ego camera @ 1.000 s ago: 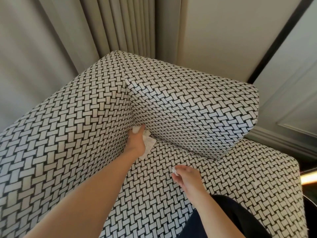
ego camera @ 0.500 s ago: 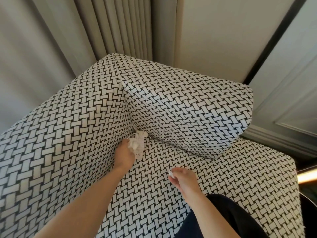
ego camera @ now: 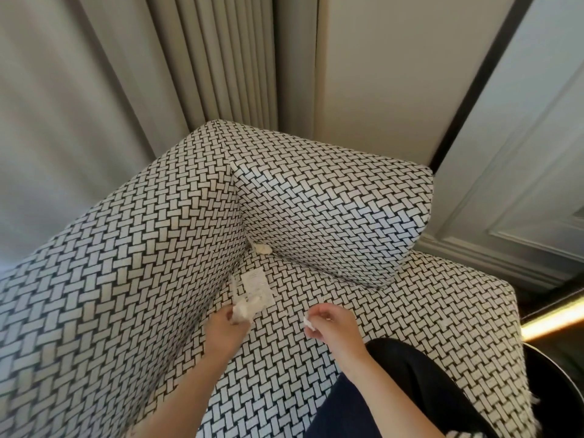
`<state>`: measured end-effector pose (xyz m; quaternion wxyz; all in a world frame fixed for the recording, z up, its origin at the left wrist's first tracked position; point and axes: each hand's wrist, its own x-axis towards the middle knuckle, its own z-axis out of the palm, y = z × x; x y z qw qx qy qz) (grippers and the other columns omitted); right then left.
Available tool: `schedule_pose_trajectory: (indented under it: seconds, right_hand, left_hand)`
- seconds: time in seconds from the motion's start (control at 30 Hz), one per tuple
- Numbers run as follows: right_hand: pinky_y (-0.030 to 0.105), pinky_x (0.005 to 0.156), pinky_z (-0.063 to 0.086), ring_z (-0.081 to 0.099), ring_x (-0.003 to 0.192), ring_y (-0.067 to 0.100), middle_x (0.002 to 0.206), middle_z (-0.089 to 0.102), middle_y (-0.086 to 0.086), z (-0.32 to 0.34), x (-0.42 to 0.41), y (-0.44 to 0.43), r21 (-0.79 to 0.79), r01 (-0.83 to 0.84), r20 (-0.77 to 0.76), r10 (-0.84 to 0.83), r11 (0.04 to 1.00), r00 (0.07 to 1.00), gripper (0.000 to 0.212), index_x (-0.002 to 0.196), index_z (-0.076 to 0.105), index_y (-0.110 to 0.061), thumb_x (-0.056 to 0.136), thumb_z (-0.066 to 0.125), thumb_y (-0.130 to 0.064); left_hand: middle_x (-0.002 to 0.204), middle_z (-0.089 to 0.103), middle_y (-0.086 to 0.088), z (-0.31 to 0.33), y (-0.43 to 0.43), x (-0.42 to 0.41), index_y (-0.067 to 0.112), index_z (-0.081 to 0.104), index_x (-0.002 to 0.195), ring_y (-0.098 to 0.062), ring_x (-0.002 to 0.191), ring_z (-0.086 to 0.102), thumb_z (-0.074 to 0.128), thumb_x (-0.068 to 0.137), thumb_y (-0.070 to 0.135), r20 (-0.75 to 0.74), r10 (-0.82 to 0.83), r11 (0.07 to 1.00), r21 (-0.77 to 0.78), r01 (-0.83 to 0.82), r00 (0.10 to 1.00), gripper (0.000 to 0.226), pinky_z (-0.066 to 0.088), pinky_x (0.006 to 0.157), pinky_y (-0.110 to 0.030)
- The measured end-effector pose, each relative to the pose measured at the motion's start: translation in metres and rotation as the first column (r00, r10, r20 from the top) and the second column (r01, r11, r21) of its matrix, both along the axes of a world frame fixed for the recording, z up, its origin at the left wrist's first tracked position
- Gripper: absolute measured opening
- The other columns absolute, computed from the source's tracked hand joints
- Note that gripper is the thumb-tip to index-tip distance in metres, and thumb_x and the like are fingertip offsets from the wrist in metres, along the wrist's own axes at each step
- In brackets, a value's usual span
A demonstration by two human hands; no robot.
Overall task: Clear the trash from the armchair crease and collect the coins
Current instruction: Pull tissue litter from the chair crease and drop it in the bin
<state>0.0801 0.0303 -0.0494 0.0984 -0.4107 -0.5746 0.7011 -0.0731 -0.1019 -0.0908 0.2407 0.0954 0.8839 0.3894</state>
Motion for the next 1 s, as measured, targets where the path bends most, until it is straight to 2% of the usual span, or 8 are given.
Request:
schedule_pose_trajectory:
  seconds: [0.07, 0.27, 0.43, 0.53, 0.63, 0.77, 0.9, 1.0]
  right_hand:
    - [0.02, 0.066, 0.054, 0.068, 0.069, 0.012, 0.085, 0.068, 0.009, 0.007, 0.008, -0.002, 0.025, -0.021, -0.041, 0.022, 0.999, 0.999, 0.008, 0.091, 0.067, -0.003, 0.086, 0.061, -0.001]
    - [0.028, 0.072, 0.058, 0.067, 0.066, 0.013, 0.07, 0.068, 0.002, 0.038, 0.038, 0.013, 0.051, 0.032, -0.137, -0.025, 0.998, 0.99, 0.01, 0.084, 0.068, -0.008, 0.086, 0.06, -0.002]
    - [0.019, 0.066, 0.053, 0.069, 0.067, 0.013, 0.081, 0.067, 0.003, 0.059, 0.092, 0.052, 0.119, 0.152, -0.135, -0.136, 0.981, 0.981, 0.008, 0.083, 0.068, -0.009, 0.086, 0.063, -0.004]
    - [0.018, 0.065, 0.054, 0.07, 0.069, 0.014, 0.082, 0.068, 0.003, 0.064, 0.135, 0.079, 0.11, 0.247, -0.114, -0.235, 0.963, 0.965, 0.008, 0.084, 0.069, -0.01, 0.085, 0.063, -0.004]
    - [0.018, 0.065, 0.053, 0.07, 0.072, 0.014, 0.083, 0.068, 0.004, 0.064, 0.177, 0.099, 0.055, 0.345, -0.112, -0.337, 0.937, 0.935, 0.009, 0.084, 0.069, -0.01, 0.085, 0.063, -0.003]
    - [0.023, 0.07, 0.053, 0.066, 0.089, 0.022, 0.102, 0.062, 0.012, 0.05, 0.238, 0.121, -0.01, 0.505, -0.061, -0.505, 0.863, 0.861, 0.006, 0.089, 0.066, -0.003, 0.086, 0.061, -0.002]
    - [0.037, 0.084, 0.053, 0.062, 0.097, 0.029, 0.106, 0.062, 0.017, 0.03, 0.289, 0.14, -0.09, 0.67, 0.027, -0.671, 0.737, 0.741, 0.011, 0.088, 0.065, -0.004, 0.088, 0.056, 0.002]
    - [0.035, 0.078, 0.054, 0.062, 0.089, 0.025, 0.102, 0.063, 0.018, 0.011, 0.321, 0.154, -0.124, 0.75, 0.065, -0.749, 0.65, 0.66, 0.012, 0.089, 0.066, -0.001, 0.089, 0.054, 0.002]
  left_hand:
    - [0.074, 0.056, 0.012, 0.006, 0.0, 0.009, 0.007, 0.059, 0.115, -0.003, 0.061, 0.05, 0.066, 0.08, 0.005, 0.039, 0.01, 1.0, 0.024, -0.011, 0.999, 0.036, 0.04, 0.051, -0.015]
    - [0.092, 0.064, 0.003, 0.032, 0.024, 0.039, 0.013, 0.059, 0.11, -0.011, 0.085, 0.06, 0.066, 0.081, 0.007, 0.137, -0.101, 0.977, 0.203, 0.071, 0.985, 0.03, 0.046, 0.064, -0.019]
    - [0.094, 0.066, -0.011, 0.062, 0.069, 0.079, 0.014, 0.061, 0.097, -0.02, 0.086, 0.061, 0.064, 0.083, 0.005, 0.18, -0.272, 0.922, 0.33, 0.202, 0.945, 0.018, 0.05, 0.074, -0.026]
    - [0.093, 0.068, -0.008, 0.081, 0.108, 0.113, 0.018, 0.063, 0.098, -0.017, 0.085, 0.061, 0.063, 0.082, 0.002, 0.192, -0.394, 0.872, 0.386, 0.3, 0.899, 0.023, 0.05, 0.074, -0.024]
    - [0.095, 0.069, -0.006, 0.091, 0.151, 0.152, 0.023, 0.062, 0.088, -0.017, 0.088, 0.062, 0.063, 0.081, -0.001, 0.25, -0.498, 0.822, 0.441, 0.36, 0.83, 0.025, 0.05, 0.083, -0.028]
    - [0.094, 0.069, -0.007, 0.088, 0.215, 0.218, 0.014, 0.066, 0.093, -0.017, 0.087, 0.063, 0.064, 0.081, 0.001, 0.398, -0.603, 0.783, 0.46, 0.418, 0.691, 0.017, 0.051, 0.074, -0.022]
    - [0.094, 0.069, 0.0, 0.072, 0.267, 0.28, 0.017, 0.067, 0.095, -0.015, 0.094, 0.065, 0.063, 0.082, 0.002, 0.508, -0.635, 0.771, 0.464, 0.436, 0.583, 0.02, 0.053, 0.084, -0.028]
    - [0.092, 0.068, 0.002, 0.056, 0.298, 0.315, 0.014, 0.064, 0.101, -0.008, 0.085, 0.066, 0.063, 0.083, 0.001, 0.554, -0.618, 0.786, 0.426, 0.447, 0.558, 0.022, 0.053, 0.062, -0.016]
